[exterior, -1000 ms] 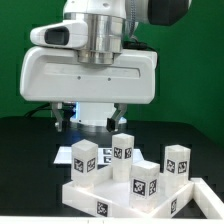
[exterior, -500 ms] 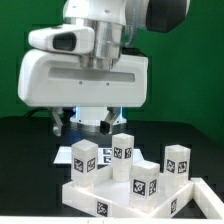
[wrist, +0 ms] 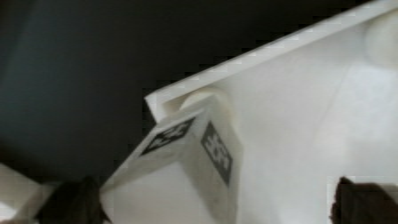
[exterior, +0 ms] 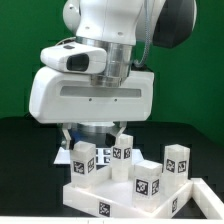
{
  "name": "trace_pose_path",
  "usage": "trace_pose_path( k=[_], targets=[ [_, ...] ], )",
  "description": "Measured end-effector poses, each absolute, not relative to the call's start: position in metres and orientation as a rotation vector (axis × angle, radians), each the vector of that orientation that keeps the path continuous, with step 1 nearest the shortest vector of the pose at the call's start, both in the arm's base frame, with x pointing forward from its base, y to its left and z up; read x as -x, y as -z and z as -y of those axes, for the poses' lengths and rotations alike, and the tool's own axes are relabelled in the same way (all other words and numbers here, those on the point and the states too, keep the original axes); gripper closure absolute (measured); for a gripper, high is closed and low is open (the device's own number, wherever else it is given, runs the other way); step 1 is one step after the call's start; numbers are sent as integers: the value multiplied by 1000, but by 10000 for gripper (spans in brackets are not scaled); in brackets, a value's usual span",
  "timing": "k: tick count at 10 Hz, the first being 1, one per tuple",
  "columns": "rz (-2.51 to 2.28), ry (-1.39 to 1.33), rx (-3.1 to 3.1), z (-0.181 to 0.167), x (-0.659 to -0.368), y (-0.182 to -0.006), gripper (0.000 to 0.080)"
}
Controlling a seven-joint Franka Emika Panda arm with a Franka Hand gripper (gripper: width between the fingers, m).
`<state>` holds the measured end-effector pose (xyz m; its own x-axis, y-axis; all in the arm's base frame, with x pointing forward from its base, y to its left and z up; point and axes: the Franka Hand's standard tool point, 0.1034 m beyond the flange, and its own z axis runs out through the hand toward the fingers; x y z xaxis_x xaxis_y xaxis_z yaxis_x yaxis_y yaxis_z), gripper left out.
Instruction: Assemble square table
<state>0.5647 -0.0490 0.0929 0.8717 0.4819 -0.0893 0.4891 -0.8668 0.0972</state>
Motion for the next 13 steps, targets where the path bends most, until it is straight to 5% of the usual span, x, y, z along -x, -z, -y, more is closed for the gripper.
trace_pose_path(
  k=[7, 13],
  targets=[
    [-717, 72, -2917, 64, -575, -103, 150],
    [-688, 50, -2894, 63, -575, -95, 150]
  ],
)
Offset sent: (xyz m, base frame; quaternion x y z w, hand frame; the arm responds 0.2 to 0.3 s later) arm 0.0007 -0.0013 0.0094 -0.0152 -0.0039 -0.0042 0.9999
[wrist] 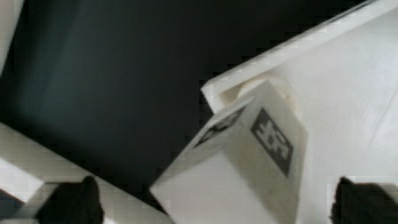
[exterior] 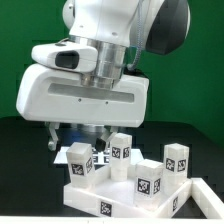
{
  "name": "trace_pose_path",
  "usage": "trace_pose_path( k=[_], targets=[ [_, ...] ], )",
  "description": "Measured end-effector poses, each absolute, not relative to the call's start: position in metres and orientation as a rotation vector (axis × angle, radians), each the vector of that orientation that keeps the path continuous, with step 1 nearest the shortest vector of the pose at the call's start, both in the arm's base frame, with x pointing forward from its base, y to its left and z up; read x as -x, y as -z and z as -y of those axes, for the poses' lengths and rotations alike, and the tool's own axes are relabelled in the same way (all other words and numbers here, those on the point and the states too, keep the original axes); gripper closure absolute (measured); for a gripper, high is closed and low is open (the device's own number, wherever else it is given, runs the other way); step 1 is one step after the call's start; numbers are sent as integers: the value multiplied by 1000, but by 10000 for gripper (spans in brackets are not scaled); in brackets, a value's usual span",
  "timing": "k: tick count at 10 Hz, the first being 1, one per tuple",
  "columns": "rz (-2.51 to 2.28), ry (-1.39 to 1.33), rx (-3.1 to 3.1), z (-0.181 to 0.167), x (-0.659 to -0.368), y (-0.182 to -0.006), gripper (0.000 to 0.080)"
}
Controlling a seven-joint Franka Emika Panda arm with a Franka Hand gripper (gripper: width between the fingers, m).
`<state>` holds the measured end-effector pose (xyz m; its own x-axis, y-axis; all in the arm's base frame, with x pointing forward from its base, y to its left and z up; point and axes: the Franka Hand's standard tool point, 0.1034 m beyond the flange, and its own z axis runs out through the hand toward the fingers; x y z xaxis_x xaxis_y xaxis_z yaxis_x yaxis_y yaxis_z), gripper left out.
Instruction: Assemble square table
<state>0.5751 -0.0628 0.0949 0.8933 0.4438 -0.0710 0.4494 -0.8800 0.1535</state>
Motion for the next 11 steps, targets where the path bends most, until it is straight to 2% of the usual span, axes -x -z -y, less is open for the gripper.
trace_pose_path(
  k=[5, 11],
  targets=[
    [-682, 86, -2911, 76, -571, -95, 150],
    [-625, 274, -3082, 118, -557, -105, 150]
  ],
)
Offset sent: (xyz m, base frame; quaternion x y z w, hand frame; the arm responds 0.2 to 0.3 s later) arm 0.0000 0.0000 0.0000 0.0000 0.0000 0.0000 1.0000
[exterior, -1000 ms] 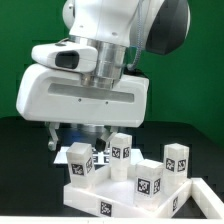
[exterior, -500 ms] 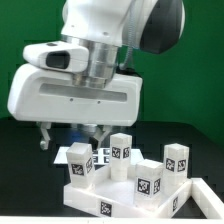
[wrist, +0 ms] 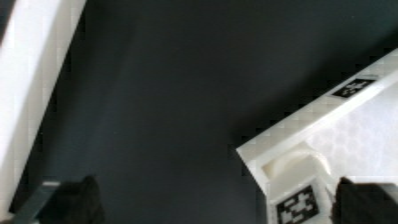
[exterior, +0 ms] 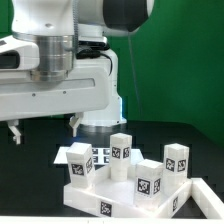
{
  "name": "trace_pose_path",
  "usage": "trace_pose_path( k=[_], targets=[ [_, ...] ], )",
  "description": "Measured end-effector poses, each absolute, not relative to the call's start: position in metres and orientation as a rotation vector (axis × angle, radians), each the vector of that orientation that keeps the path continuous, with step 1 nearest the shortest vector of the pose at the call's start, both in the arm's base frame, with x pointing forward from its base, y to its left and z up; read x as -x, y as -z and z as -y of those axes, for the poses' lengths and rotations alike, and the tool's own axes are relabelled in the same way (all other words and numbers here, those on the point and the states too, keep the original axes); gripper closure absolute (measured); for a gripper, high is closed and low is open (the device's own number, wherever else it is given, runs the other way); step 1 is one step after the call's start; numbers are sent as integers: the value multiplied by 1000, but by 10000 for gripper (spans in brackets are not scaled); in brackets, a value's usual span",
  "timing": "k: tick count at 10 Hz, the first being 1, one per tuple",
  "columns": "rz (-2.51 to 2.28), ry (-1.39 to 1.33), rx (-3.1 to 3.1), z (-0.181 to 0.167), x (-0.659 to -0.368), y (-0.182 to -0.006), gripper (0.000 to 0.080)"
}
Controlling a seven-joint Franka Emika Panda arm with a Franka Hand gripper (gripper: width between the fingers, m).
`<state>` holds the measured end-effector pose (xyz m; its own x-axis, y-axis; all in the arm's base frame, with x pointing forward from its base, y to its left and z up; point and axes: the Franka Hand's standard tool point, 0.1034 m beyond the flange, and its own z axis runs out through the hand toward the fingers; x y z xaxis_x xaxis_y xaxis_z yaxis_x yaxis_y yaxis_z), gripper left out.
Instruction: Assemble square table
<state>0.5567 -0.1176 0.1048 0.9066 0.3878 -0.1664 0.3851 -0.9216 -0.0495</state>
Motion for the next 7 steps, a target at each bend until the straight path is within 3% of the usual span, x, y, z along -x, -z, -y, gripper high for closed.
trace_pose_path(
  k=[1, 4, 7],
  targets=[
    [658, -278, 3049, 114, -558, -105, 150],
    [813, -182, 3015, 60, -576, -114, 150],
    [788, -166, 3038, 60, -573, -114, 150]
  ],
)
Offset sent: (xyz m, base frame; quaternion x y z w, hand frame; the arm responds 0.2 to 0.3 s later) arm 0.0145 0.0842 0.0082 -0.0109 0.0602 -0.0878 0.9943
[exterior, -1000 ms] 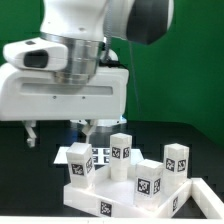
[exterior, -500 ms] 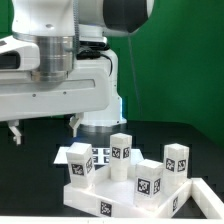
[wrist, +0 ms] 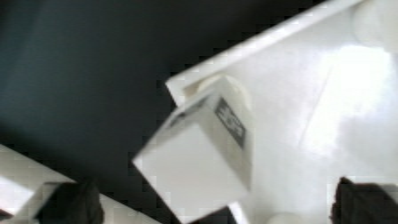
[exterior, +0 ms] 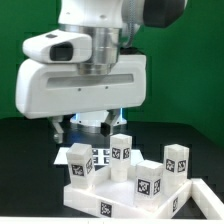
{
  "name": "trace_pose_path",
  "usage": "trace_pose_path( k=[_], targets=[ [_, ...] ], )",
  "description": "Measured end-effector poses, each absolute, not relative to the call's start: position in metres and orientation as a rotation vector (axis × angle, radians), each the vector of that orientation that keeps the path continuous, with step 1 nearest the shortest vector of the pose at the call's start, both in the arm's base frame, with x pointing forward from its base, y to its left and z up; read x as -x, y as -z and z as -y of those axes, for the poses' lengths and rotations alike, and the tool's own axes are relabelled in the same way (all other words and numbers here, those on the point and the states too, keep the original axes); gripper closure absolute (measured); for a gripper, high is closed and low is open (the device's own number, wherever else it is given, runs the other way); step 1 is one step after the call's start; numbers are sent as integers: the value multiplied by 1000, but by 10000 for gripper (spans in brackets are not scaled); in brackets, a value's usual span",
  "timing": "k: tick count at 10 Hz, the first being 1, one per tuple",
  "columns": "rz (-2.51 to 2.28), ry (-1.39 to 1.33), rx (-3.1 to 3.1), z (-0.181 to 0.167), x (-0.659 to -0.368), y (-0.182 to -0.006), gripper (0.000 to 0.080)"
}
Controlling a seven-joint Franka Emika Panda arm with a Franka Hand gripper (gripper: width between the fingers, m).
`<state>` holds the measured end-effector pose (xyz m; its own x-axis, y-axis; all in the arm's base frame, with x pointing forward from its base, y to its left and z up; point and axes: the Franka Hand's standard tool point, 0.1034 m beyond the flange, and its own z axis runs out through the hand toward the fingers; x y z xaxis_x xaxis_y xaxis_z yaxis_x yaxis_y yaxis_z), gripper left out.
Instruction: Assemble square table
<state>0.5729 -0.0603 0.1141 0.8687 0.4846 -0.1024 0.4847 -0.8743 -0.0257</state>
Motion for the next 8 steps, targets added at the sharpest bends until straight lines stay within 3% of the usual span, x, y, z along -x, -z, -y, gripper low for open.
trace_pose_path(
  k=[5, 8],
  targets=[
    [-1031, 98, -3006, 62, -580, -115, 150],
    [-1100, 64, -3023, 69, -576, -106, 150]
  ],
)
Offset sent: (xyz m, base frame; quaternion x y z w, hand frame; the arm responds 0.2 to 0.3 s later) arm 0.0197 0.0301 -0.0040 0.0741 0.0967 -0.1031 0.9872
